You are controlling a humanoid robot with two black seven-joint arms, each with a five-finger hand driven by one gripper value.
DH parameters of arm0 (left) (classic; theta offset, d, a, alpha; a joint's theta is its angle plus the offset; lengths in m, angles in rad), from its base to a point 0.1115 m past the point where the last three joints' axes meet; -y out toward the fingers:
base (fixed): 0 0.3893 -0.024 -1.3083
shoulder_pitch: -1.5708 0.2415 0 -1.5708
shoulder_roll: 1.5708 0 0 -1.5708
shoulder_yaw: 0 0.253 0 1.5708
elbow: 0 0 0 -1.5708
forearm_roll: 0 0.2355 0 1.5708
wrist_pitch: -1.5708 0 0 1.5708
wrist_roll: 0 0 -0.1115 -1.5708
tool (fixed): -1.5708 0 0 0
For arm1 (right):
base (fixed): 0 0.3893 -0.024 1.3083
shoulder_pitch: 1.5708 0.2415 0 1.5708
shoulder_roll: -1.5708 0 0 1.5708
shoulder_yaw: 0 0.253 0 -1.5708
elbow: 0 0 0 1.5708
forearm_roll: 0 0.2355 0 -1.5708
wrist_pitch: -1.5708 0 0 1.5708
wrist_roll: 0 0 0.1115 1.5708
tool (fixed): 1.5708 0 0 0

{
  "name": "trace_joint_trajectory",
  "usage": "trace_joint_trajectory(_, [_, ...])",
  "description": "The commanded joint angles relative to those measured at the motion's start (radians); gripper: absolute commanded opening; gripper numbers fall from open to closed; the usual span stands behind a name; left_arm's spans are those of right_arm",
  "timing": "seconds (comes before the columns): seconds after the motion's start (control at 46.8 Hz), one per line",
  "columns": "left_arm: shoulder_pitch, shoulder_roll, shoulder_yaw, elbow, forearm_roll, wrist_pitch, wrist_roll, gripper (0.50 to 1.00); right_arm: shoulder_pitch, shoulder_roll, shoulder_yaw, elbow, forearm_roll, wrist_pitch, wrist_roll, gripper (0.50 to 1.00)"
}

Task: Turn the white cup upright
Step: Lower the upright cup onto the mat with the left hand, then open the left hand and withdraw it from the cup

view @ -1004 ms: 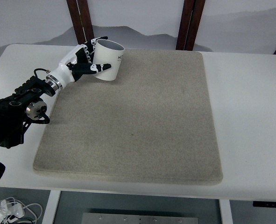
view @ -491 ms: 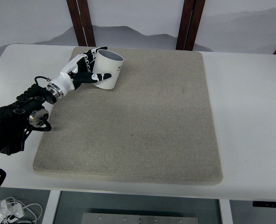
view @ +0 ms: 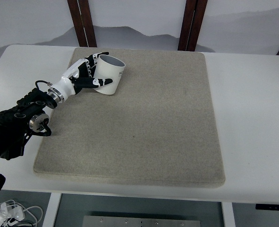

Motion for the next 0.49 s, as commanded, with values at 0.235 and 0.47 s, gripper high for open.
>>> trace_joint_trajectory(0.235, [0.0, 0.002, -0.003, -0.01, -0.002, -0.01, 0.0, 1.0, 0.0, 0.0, 0.0, 0.0, 0.0, 0.0, 0.0, 0.952])
trace_joint_trajectory(0.47, [-0.004, 0.005, -0.014, -0.012, -0.01, -0.056, 0.0, 1.0, 0.0, 0.0, 0.0, 0.0, 0.0, 0.0, 0.0, 0.952])
